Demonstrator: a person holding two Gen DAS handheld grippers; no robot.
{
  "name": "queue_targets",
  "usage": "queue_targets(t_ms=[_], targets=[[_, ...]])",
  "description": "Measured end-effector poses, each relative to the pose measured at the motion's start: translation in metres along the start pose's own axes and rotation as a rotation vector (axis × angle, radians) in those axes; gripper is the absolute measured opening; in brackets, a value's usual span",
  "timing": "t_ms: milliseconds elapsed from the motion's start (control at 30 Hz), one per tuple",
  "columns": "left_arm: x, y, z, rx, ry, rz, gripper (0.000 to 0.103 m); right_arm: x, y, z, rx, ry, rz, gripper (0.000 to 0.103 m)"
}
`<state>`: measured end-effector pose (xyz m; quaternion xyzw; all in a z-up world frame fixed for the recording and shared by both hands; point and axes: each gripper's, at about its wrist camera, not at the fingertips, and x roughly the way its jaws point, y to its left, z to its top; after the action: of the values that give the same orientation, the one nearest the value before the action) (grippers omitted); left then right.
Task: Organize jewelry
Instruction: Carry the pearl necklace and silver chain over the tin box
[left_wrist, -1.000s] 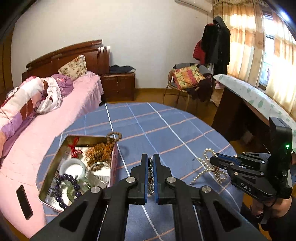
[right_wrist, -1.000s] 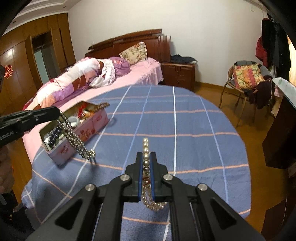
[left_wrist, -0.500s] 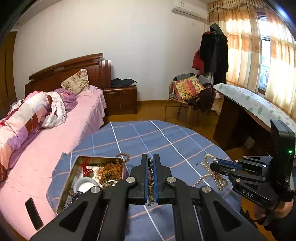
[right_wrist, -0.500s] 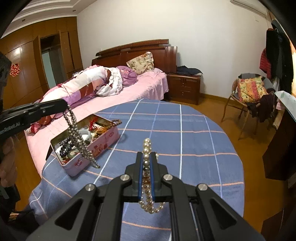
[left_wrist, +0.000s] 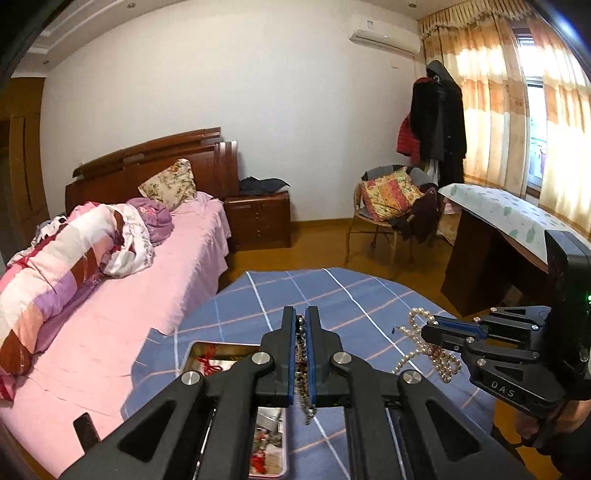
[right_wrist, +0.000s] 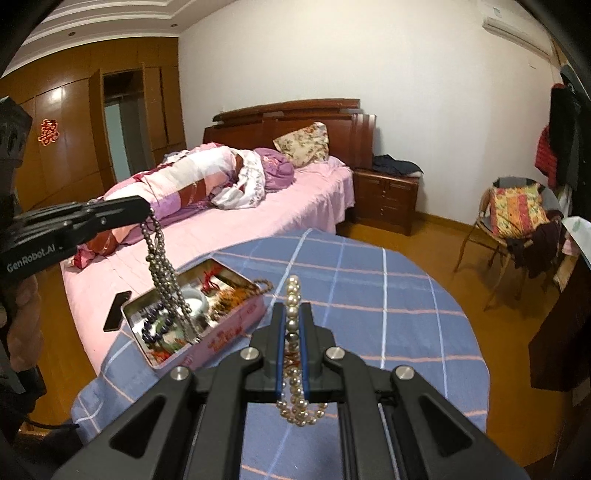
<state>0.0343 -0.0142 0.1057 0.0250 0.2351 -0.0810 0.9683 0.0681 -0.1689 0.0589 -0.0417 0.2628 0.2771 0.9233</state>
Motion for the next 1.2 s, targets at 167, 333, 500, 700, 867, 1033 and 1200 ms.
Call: queue_targets(t_ms=[167,333,500,700,867,1033,1200], targets=[[-0.006,0.019,0.004,-0.009,-0.014,0.039,0.004,0.007,0.020,0.017,-0.042,-0.016,0.033,0.009],[-0.011,0.037,0.005,-0.027,-0.024,0.077,0.004,0.015,0.042,0.031,-0.081,-0.027,0.071,0.009],[-0.010,0.052,0.001,-0.045,-0.019,0.104,0.004,0.028,0.062,0.038,-0.103,-0.026,0.116,0.009],[-0.002,0.067,-0.011,-0.074,0.012,0.125,0.004,0.049,0.084,0.037,-0.113,0.002,0.174,0.009],[0.006,0.078,-0.022,-0.094,0.045,0.140,0.004,0.070,0.099,0.028,-0.125,0.040,0.199,0.009],[0.016,0.085,-0.036,-0.113,0.088,0.145,0.004,0.091,0.107,0.019,-0.131,0.086,0.204,0.009],[0.028,0.089,-0.050,-0.127,0.129,0.145,0.004,0.112,0.107,0.009,-0.124,0.139,0.195,0.009]])
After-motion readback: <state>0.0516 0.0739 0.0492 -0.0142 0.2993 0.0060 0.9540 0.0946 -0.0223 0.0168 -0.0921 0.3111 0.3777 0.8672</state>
